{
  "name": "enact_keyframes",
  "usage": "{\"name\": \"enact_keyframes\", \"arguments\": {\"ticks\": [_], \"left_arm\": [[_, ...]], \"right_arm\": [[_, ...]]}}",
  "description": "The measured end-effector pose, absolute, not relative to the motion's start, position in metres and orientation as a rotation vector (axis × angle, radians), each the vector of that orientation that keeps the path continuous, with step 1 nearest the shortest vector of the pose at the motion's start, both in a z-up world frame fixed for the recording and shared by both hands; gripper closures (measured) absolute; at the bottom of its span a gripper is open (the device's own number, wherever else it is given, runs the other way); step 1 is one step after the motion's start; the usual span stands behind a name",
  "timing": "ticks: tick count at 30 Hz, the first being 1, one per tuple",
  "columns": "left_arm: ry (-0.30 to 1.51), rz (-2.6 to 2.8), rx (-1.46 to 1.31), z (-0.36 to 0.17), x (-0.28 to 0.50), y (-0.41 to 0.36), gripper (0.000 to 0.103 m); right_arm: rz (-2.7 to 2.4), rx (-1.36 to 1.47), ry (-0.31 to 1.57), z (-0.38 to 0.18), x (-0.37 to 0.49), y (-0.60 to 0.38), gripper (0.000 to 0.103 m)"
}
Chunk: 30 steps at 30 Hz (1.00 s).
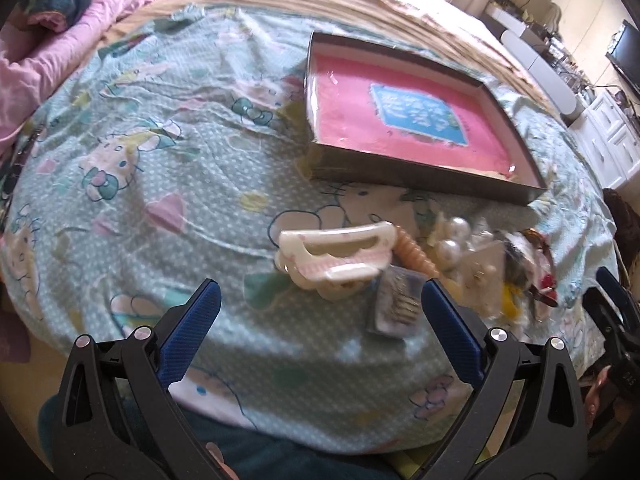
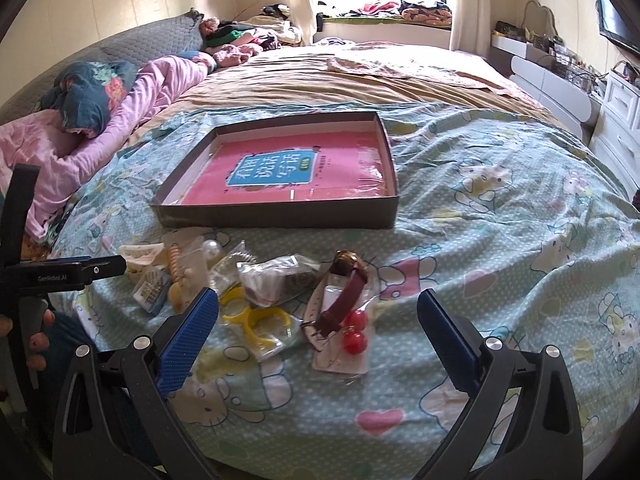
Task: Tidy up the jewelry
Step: 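Grasp the white-pink hair clip with the left tool while the right tool grasps the burgundy watch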
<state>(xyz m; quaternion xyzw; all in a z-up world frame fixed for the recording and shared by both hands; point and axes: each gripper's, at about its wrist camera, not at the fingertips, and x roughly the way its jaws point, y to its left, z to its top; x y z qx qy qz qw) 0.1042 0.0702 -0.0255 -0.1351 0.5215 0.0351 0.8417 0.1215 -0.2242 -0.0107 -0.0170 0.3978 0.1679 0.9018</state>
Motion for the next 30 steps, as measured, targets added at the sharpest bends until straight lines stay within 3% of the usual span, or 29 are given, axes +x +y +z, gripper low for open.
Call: {"name": "enact_keyframes", "arguments": {"ticks": [8,14,18,24,25,26,30], "left_arm": [[1.14,0.042,-0.335,-0.041,0.128,0.065,0.012],[1.159,0.066,-0.303,-0.051,0.138,0.065,0.019],[1.14,0.069,-0.276,-0.051,0.143,0.065,0.032],[1.115,0.045,-0.259,-0.05,0.142,0.063,0.034],[1.109,0.039,-0.262,-0.049,0.142,0.063,0.038],[1.104,0.034,-0.267,-0.048,0.143,0.064,0.038],[1.094,0.019,-0.275,-0.045,0.144,0.064,0.038]], "right_arm": [[0.309,-0.019,0.851,-0.024,0.135,-0.237,0.004],[0.296,-0.023,0.871,-0.032,0.144,-0.244,0.004],[0.314,-0.006,0.915,-0.043,0.156,-0.243,0.004],[0.337,0.058,0.981,-0.057,0.183,-0.242,0.006],[0.345,0.071,0.997,-0.06,0.188,-0.242,0.01],[0.354,0.083,1.019,-0.062,0.193,-0.242,0.02],[0.389,0.151,1.086,-0.073,0.212,-0.244,0.041]]}}
